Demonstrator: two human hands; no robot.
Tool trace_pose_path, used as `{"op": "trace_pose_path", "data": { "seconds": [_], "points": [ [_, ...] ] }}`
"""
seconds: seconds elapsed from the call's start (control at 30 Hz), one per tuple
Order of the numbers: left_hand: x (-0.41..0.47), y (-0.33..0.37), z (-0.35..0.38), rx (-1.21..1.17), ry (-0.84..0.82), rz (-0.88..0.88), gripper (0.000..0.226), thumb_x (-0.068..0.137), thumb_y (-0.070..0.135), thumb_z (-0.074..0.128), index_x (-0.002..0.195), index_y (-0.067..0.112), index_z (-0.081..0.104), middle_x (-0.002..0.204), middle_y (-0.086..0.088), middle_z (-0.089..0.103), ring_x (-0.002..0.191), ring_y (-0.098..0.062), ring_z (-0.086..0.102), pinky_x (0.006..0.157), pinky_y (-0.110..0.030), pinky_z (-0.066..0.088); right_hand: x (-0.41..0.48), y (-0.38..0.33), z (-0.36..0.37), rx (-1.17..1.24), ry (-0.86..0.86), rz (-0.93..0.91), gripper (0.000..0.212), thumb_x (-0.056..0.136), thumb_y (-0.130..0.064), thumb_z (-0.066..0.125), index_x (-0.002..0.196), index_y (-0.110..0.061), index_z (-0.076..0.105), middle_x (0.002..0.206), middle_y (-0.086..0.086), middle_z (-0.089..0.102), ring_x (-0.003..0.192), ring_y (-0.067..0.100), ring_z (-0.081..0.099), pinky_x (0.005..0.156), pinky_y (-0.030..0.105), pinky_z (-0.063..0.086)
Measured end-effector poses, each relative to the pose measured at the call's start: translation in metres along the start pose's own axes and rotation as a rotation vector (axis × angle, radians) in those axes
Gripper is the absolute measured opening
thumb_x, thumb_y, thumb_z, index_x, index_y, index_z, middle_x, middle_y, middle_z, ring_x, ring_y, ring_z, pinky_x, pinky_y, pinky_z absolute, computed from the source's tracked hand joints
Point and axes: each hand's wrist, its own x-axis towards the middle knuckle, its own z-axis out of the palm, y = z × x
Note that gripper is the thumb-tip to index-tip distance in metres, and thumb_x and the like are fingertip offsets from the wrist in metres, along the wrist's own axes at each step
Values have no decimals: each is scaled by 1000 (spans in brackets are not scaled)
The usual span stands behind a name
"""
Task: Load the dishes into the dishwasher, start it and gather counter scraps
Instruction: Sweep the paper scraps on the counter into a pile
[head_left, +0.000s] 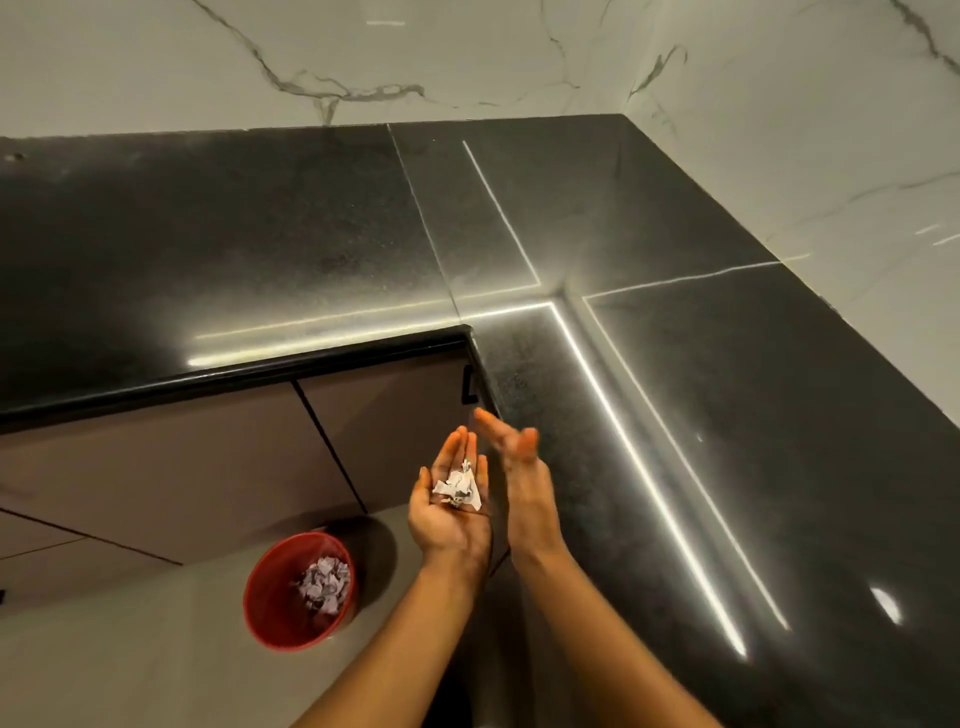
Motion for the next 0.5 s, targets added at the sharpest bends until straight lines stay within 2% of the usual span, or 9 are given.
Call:
{"op": "trace_pose_path", "data": {
  "seconds": [0.1, 0.17, 0.3, 0.33, 0.43, 0.5],
  "points": [
    [1, 36, -11, -3, 76, 69, 65, 100, 31, 21, 83, 4, 77, 108, -12, 70, 97, -21, 69, 90, -35, 50, 0, 21, 37, 299, 173, 97, 71, 86, -69, 20, 118, -21, 60, 130, -2, 58, 124, 6, 49, 107, 23, 30],
    [-2, 65, -26, -3, 123, 118, 64, 100, 30, 21, 83, 3, 77, 109, -13, 70, 103, -22, 67, 96, -35, 48, 5, 42, 59, 451, 191, 225, 66, 94, -56, 12, 113, -16, 61, 124, 3, 61, 121, 12, 52, 107, 26, 29],
    [2, 128, -78, -16, 256, 177, 63, 100, 31, 21, 85, 4, 77, 109, -12, 70, 111, -23, 60, 102, -35, 39, 14, 99, 109, 608, 147, 569, 66, 97, -53, 15, 115, -7, 59, 117, 9, 63, 116, 21, 54, 103, 30, 33],
    [7, 143, -94, 9, 296, 193, 63, 100, 32, 21, 87, 4, 76, 110, -11, 69, 113, -23, 58, 102, -35, 37, 14, 120, 125, 616, 153, 650, 66, 98, -52, 16, 116, -5, 58, 113, 10, 64, 112, 22, 56, 99, 30, 39],
    [34, 185, -158, 35, 443, 217, 60, 101, 32, 22, 91, 3, 73, 118, -15, 62, 117, -27, 54, 96, -35, 41, 15, 191, 175, 657, 211, 836, 61, 100, -46, 23, 112, 1, 59, 93, 13, 70, 84, 21, 67, 68, 29, 52],
    [64, 210, -214, 37, 518, 193, 52, 101, 32, 23, 107, -1, 63, 123, -20, 58, 126, -31, 49, 97, -38, 41, 18, 253, 205, 702, 263, 939, 58, 100, -43, 29, 112, 4, 60, 89, 16, 71, 78, 24, 69, 61, 31, 54]
  ]
}}
